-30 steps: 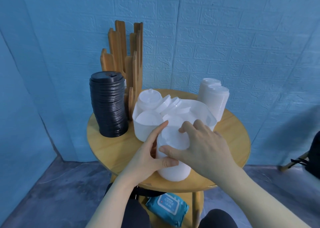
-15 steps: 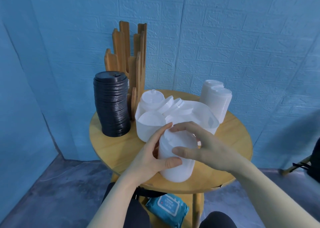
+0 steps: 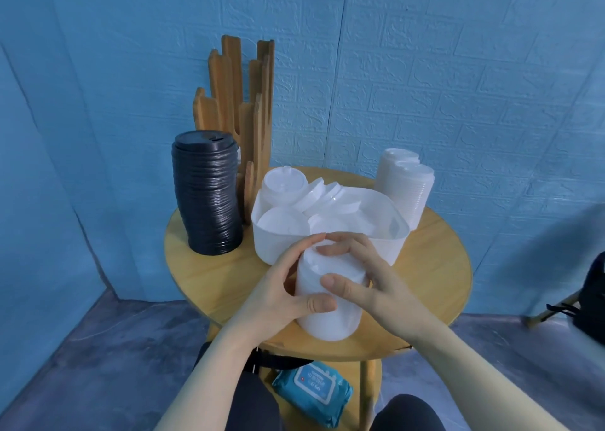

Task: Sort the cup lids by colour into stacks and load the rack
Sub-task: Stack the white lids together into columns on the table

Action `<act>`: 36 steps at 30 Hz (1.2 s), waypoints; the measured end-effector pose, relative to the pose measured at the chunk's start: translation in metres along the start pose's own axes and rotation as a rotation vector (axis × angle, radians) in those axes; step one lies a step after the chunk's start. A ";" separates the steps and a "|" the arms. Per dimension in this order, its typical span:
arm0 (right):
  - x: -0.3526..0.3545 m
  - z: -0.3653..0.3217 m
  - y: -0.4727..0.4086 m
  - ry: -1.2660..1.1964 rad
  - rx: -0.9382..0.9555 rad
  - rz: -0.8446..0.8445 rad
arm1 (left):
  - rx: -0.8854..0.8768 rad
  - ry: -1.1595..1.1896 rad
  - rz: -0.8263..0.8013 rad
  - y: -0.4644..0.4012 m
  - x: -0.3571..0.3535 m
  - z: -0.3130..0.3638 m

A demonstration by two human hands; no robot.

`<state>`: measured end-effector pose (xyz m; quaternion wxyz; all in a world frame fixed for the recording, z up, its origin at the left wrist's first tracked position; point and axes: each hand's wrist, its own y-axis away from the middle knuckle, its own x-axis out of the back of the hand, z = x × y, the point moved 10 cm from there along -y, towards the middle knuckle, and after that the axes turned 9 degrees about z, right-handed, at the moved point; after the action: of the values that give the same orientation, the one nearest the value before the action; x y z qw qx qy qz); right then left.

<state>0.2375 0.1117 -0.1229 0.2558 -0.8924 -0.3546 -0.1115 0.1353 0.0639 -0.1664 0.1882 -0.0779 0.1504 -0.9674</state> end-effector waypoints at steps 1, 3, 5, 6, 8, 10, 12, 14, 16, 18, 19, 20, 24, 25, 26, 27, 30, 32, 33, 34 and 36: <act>0.000 0.000 0.000 -0.003 0.009 0.009 | -0.002 -0.004 0.000 0.000 0.000 0.000; 0.000 -0.001 0.000 -0.009 0.022 0.020 | 0.005 -0.005 -0.008 0.001 -0.001 0.001; 0.000 0.001 0.000 0.001 0.030 0.024 | 0.015 0.002 -0.016 0.002 -0.001 0.001; 0.000 0.001 -0.001 0.023 0.036 0.017 | 0.016 0.000 -0.014 0.002 0.000 0.000; 0.002 0.000 -0.002 0.117 0.066 -0.013 | 0.014 -0.010 -0.001 0.001 0.001 -0.001; 0.011 -0.008 -0.010 0.228 0.129 0.006 | 0.015 -0.005 -0.001 0.001 0.001 -0.002; 0.033 -0.023 -0.023 0.265 0.211 0.157 | 0.027 0.005 0.004 0.000 0.001 -0.005; 0.056 -0.031 -0.041 0.331 0.269 0.340 | 0.032 -0.010 0.000 0.000 0.001 -0.006; 0.068 -0.020 -0.067 0.562 0.236 0.387 | 0.037 -0.021 -0.010 0.000 0.000 -0.007; 0.070 0.007 -0.095 0.828 0.111 0.276 | 0.042 -0.025 -0.013 0.000 0.000 -0.008; 0.070 0.020 -0.104 0.903 0.062 0.212 | 0.044 -0.026 -0.011 0.000 0.000 -0.009; 0.069 0.029 -0.111 0.938 0.033 0.163 | 0.045 -0.027 -0.009 -0.001 0.000 -0.009; 0.070 0.038 -0.119 0.928 0.060 0.183 | 0.039 -0.029 0.002 -0.001 0.001 -0.008; 0.073 0.034 -0.117 0.899 0.074 0.221 | 0.038 -0.028 0.008 -0.001 0.002 -0.008; 0.076 0.031 -0.114 0.851 0.079 0.253 | 0.037 -0.026 0.013 -0.001 0.003 -0.008; 0.078 0.027 -0.109 0.791 0.078 0.282 | 0.038 -0.023 0.017 -0.001 0.003 -0.008; 0.088 0.019 -0.093 0.602 0.040 0.341 | 0.037 -0.025 0.019 -0.001 0.003 -0.008; 0.095 0.014 -0.082 0.420 0.008 0.379 | 0.037 -0.026 0.021 -0.001 0.003 -0.008; 0.099 0.012 -0.077 0.302 -0.018 0.406 | 0.038 -0.025 0.023 -0.001 0.003 -0.008; 0.103 0.012 -0.072 0.170 -0.055 0.440 | 0.039 -0.022 0.025 -0.001 0.003 -0.008; 0.111 0.015 -0.062 -0.054 -0.154 0.503 | 0.041 -0.014 0.028 -0.001 0.003 -0.008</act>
<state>0.2753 0.2224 -0.0699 0.1971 -0.9720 -0.1188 -0.0473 0.1307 0.0657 -0.1737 0.2044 -0.0788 0.1305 -0.9669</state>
